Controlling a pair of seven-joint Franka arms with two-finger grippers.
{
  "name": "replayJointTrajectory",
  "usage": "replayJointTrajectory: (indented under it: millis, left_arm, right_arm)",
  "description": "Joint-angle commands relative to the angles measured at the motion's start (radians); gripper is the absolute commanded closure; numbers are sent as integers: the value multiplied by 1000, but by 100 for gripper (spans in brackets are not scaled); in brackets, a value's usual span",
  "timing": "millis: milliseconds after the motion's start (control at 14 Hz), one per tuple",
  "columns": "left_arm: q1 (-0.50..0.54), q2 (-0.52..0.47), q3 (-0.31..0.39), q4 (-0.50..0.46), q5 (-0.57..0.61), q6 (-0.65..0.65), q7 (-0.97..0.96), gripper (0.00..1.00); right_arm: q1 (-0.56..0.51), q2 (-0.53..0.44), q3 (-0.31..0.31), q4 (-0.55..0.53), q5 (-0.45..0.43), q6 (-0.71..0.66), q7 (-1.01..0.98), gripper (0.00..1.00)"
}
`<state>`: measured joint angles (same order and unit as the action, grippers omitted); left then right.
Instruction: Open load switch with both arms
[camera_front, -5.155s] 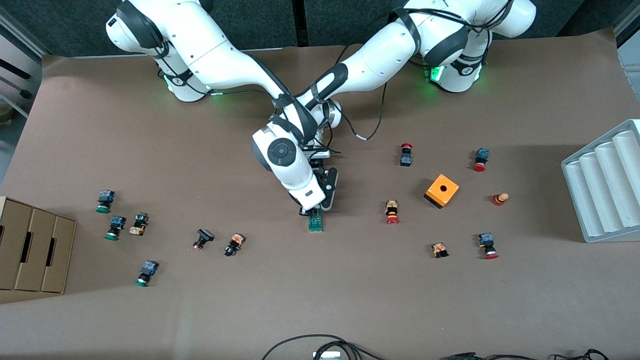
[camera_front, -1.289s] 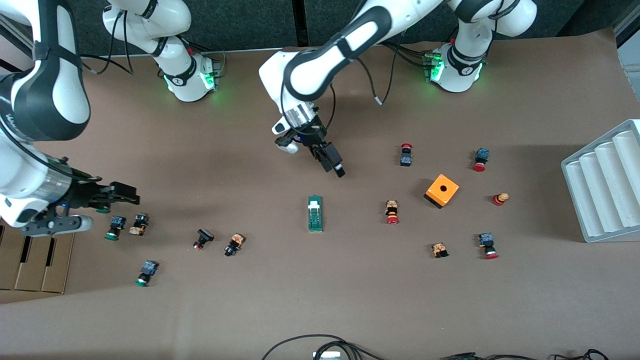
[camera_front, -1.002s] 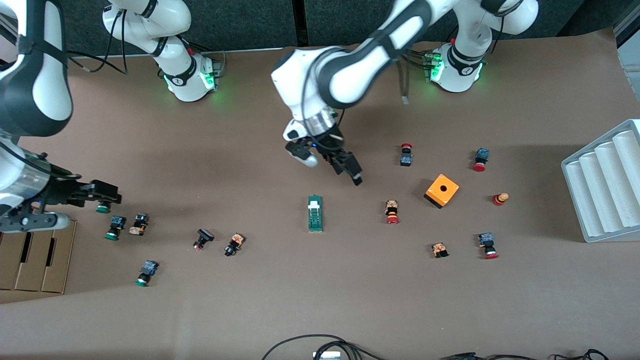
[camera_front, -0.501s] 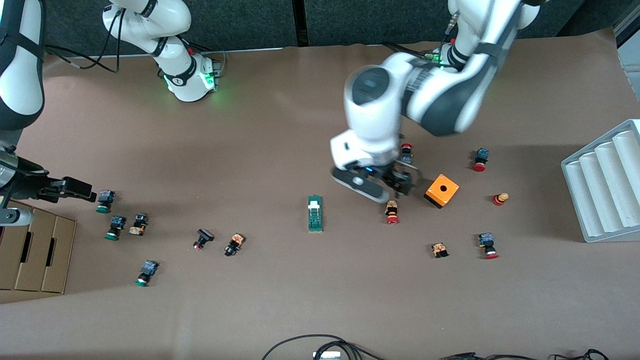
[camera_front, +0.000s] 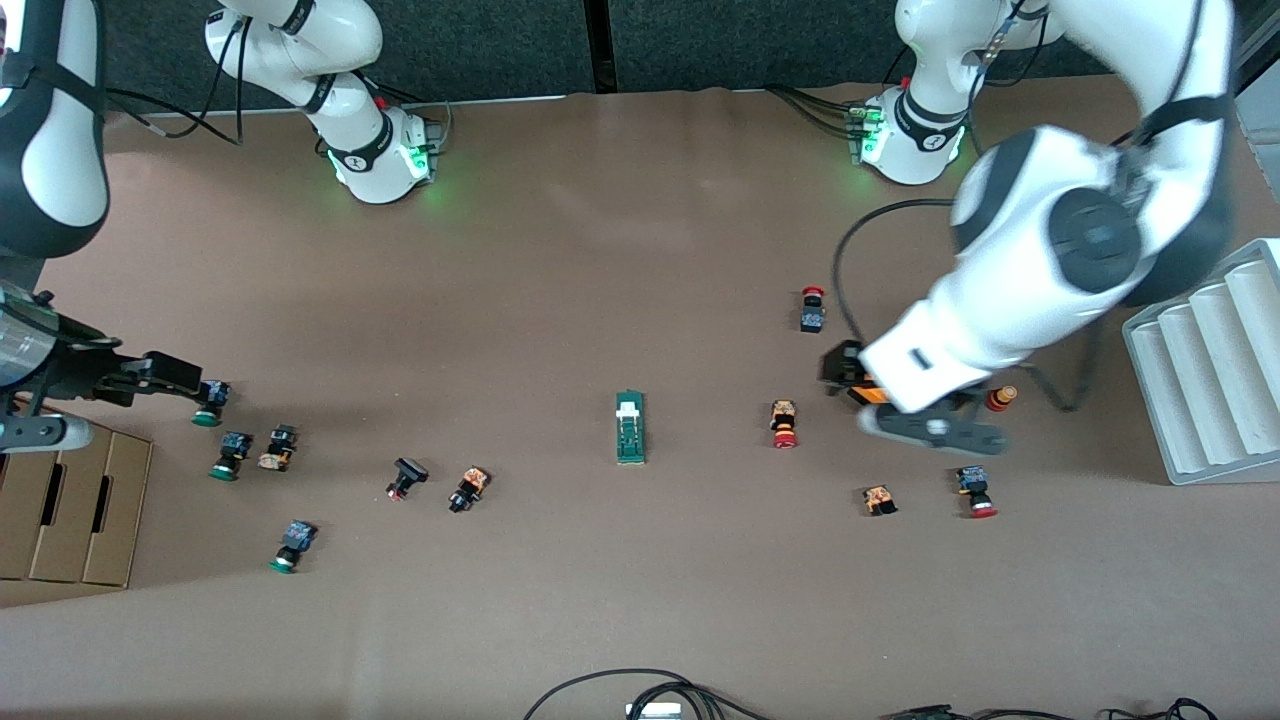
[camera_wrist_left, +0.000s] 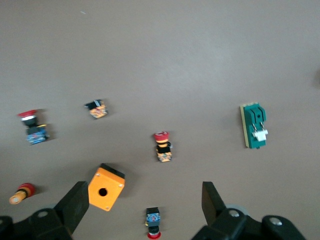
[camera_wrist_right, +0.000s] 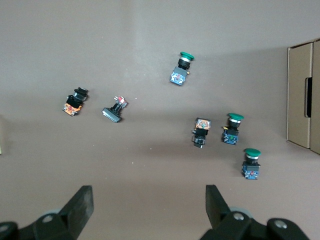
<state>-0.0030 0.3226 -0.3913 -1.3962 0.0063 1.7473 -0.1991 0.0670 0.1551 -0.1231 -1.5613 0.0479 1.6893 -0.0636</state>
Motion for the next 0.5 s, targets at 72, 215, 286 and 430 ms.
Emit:
replayJointTrajectory:
  millis: [72, 215, 286, 430]
  left_arm:
    - [27, -96, 12, -9, 3, -112, -5, 0]
    - [37, -106, 54, 15, 1, -120, -3, 0]
    - [38, -108, 77, 23, 1, -124, -5, 0]
    - [43, -111, 114, 25, 1, -178, -2, 0]
  right_arm:
    - [-159, -25, 152, 4, -31, -17, 16, 0]
    - [-142, -25, 148, 6, -36, -22, 89, 0]
    - [-144, -26, 148, 9, -36, -26, 102, 0]
    - [-156, -26, 148, 21, -33, -51, 96, 0]
